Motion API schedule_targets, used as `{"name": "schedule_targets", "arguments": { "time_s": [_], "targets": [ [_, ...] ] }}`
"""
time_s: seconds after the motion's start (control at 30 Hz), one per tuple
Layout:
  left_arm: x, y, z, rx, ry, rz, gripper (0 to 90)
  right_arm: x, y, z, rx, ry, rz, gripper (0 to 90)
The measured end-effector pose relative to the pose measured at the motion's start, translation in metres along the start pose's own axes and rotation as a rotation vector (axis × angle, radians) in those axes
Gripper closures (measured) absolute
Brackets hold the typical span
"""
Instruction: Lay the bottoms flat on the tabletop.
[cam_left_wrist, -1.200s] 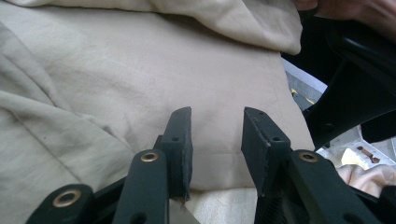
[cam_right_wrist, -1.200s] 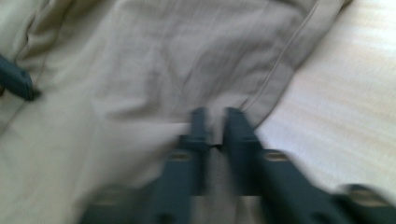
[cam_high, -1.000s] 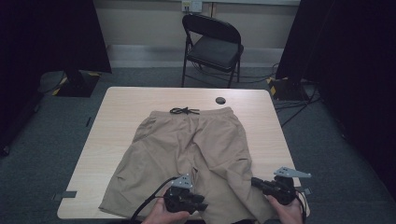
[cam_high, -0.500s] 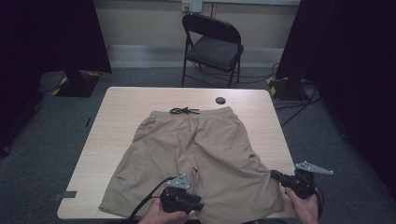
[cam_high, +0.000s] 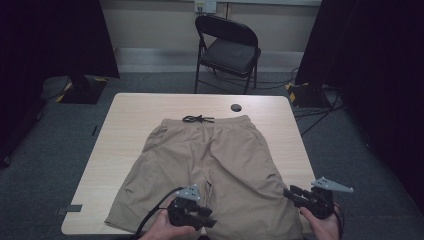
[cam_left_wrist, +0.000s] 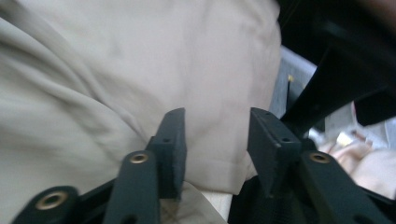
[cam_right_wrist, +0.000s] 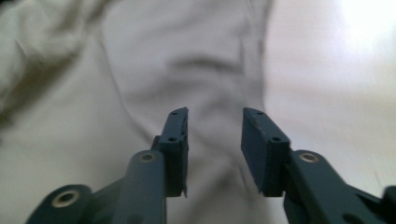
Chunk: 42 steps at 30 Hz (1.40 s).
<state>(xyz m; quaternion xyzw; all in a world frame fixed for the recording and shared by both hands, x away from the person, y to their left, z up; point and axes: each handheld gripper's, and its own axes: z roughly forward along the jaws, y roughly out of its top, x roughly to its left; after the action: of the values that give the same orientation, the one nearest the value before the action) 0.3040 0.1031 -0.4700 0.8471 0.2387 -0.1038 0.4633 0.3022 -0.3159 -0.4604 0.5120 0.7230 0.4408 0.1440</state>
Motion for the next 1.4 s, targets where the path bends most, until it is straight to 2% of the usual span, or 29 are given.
{"name": "schedule_targets", "arguments": {
  "time_s": [0.03, 0.13, 0.2, 0.27, 0.33, 0.47, 0.53, 0.6, 0.63, 0.67, 0.77, 0.83, 0.9, 0.97, 1.03, 1.13, 1.17, 1.2, 1.23, 1.3, 1.4],
  "targets": [
    [0.003, 0.004, -0.010, -0.023, 0.012, -0.009, 54.0, 0.003, 0.007, 0.004, -0.010, 0.008, -0.013, 61.1],
    [0.018, 0.015, -0.042, -0.081, 0.090, -0.030, 52.7, 0.012, 0.028, 0.021, -0.019, 0.035, -0.030, 56.7],
    [0.031, 0.019, -0.058, -0.095, 0.140, -0.055, 52.1, 0.017, 0.042, 0.036, -0.023, 0.054, -0.035, 52.5],
    [0.044, 0.021, -0.070, -0.106, 0.163, -0.077, 51.1, 0.022, 0.054, 0.052, -0.018, 0.057, -0.046, 51.0],
    [0.062, 0.023, -0.082, -0.118, 0.205, -0.109, 50.4, 0.025, 0.064, 0.068, -0.016, 0.085, -0.045, 48.7],
    [0.092, 0.028, -0.097, -0.130, 0.266, -0.154, 50.0, 0.026, 0.084, 0.101, 0.024, 0.100, -0.050, 41.6],
    [0.104, 0.032, -0.104, -0.134, 0.292, -0.169, 49.8, 0.026, 0.092, 0.116, 0.046, 0.092, -0.058, 39.4],
    [0.120, 0.036, -0.112, -0.148, 0.325, -0.193, 49.4, 0.024, 0.097, 0.130, 0.058, 0.076, -0.050, 33.9],
    [0.126, 0.037, -0.113, -0.154, 0.336, -0.207, 49.3, 0.023, 0.100, 0.137, 0.080, 0.068, -0.040, 31.4],
    [0.134, 0.038, -0.116, -0.157, 0.354, -0.215, 49.3, 0.022, 0.102, 0.141, 0.083, 0.070, -0.037, 31.8],
    [0.158, 0.041, -0.119, -0.158, 0.408, -0.258, 49.1, 0.019, 0.101, 0.154, 0.073, 0.056, -0.023, 28.6],
    [0.174, 0.038, -0.117, -0.143, 0.409, -0.297, 48.8, 0.021, 0.099, 0.164, 0.120, 0.023, -0.021, 21.2],
    [0.183, 0.035, -0.112, -0.115, 0.443, -0.305, 48.9, 0.024, 0.096, 0.173, 0.153, -0.008, -0.028, 15.2],
    [0.188, 0.031, -0.107, -0.092, 0.452, -0.315, 49.1, 0.028, 0.094, 0.180, 0.162, -0.049, -0.056, 15.3],
    [0.192, 0.026, -0.103, -0.066, 0.484, -0.313, 48.4, 0.031, 0.093, 0.187, 0.184, -0.071, -0.077, 15.1],
    [0.200, 0.018, -0.097, -0.019, 0.524, -0.339, 42.4, 0.031, 0.095, 0.197, 0.184, -0.118, -0.105, 14.3],
    [0.201, 0.015, -0.098, -0.044, 0.522, -0.332, 41.8, 0.031, 0.096, 0.198, 0.184, -0.127, -0.110, 13.8],
    [0.203, 0.014, -0.098, -0.064, 0.520, -0.342, 42.2, 0.030, 0.097, 0.201, 0.183, -0.141, -0.122, 13.5],
    [0.203, 0.014, -0.098, -0.070, 0.530, -0.344, 42.2, 0.030, 0.098, 0.205, 0.180, -0.155, -0.139, 13.3],
    [0.204, 0.016, -0.096, -0.054, 0.565, -0.304, 43.1, 0.030, 0.101, 0.212, 0.176, -0.179, -0.175, 11.8],
    [0.208, 0.022, -0.093, -0.042, 0.602, -0.300, 43.2, 0.027, 0.107, 0.221, 0.163, -0.190, -0.170, 11.0]
  ]
}}
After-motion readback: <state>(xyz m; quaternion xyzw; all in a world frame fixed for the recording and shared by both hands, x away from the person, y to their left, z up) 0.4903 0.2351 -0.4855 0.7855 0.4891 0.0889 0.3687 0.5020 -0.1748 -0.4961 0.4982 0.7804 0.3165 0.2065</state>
